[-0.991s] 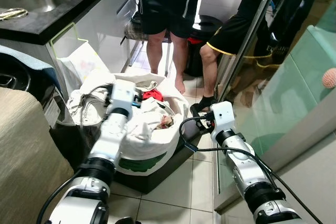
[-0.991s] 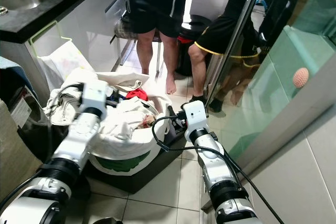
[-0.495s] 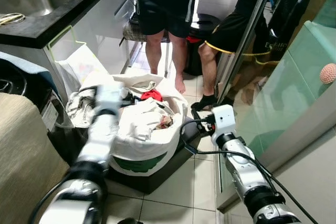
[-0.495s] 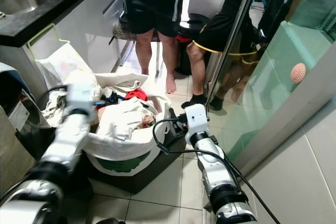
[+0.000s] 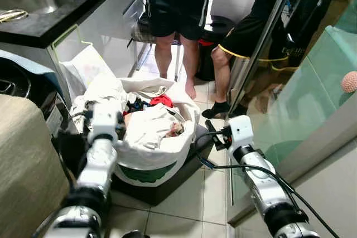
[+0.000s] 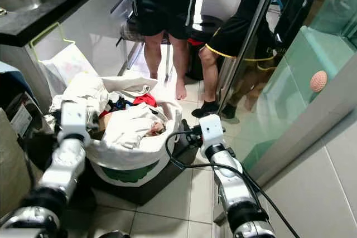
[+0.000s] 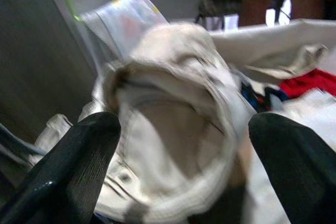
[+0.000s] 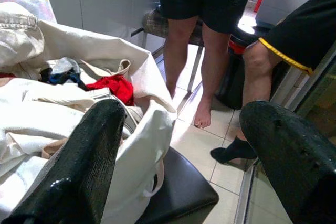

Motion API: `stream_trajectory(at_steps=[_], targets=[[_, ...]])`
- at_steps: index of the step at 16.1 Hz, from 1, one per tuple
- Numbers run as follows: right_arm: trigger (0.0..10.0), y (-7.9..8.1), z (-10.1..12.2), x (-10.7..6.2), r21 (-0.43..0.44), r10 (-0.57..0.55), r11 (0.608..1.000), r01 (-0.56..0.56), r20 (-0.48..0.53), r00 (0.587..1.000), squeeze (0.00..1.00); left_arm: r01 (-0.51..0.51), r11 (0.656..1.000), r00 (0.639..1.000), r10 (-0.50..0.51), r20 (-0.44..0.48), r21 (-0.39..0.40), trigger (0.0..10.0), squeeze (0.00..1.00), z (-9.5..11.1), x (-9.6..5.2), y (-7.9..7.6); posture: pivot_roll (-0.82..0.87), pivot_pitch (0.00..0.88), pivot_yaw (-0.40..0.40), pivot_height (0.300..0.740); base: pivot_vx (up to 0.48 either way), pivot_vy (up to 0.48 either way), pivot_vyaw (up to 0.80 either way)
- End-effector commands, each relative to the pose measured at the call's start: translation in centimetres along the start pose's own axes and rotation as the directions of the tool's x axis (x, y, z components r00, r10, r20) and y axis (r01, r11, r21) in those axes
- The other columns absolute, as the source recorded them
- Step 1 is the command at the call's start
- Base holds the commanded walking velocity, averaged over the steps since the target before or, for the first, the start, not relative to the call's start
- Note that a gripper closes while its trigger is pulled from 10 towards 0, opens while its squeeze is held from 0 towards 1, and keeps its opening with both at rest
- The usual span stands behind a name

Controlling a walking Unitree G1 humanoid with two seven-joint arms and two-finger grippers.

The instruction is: Clothes washing

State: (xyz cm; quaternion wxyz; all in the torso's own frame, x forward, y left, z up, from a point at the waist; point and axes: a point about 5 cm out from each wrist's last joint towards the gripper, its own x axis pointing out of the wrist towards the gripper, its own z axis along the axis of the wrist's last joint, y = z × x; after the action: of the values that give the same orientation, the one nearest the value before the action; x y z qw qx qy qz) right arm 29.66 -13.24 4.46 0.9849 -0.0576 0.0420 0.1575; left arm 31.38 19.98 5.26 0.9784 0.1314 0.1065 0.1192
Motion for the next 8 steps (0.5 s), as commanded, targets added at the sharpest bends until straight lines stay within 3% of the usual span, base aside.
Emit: stream_trajectory(at_steps=[1, 5, 7, 8], targets=[[10.0, -0.2, 0.2, -0.1, -0.012, 0.007, 1.0, -0.007, 0.0, 1.0, 0.0, 0.045, 0.999, 0.999, -0.045, 0.01, 0.008, 10.0, 0.0, 0.2, -0.3, -1.0, 0.04, 0.0, -0.068, 0.74, 0.0, 0.0, 0.0], [10.0, 0.2, 0.1, -0.1, -0.003, 0.008, 1.0, -0.008, -0.004, 1.0, 0.0, 0.174, 0.985, 0.985, -0.174, -0.002, -0.002, 10.0, 0.0, 0.3, -1.3, -4.0, 0.05, 0.0, -0.058, 0.74, 0.0, 0.0, 0.0], [10.0, 0.3, 0.2, -0.1, 0.001, 0.006, 1.0, -0.006, -0.003, 1.0, 0.0, 0.207, 0.978, 0.978, -0.207, -0.012, -0.015, 10.0, 0.0, 0.2, -1.5, -4.6, 0.05, 0.0, -0.051, 0.74, 0.0, 0.0, 0.0], [10.0, 0.2, 0.1, -0.1, 0.003, 0.0, 1.0, 0.0, -0.003, 1.0, 0.0, 0.218, 0.975, 0.976, -0.219, -0.016, -0.03, 10.0, 1.0, 0.2, -1.6, -4.9, 0.05, 0.0, -0.047, 0.74, 0.0, 0.0, 0.0]])
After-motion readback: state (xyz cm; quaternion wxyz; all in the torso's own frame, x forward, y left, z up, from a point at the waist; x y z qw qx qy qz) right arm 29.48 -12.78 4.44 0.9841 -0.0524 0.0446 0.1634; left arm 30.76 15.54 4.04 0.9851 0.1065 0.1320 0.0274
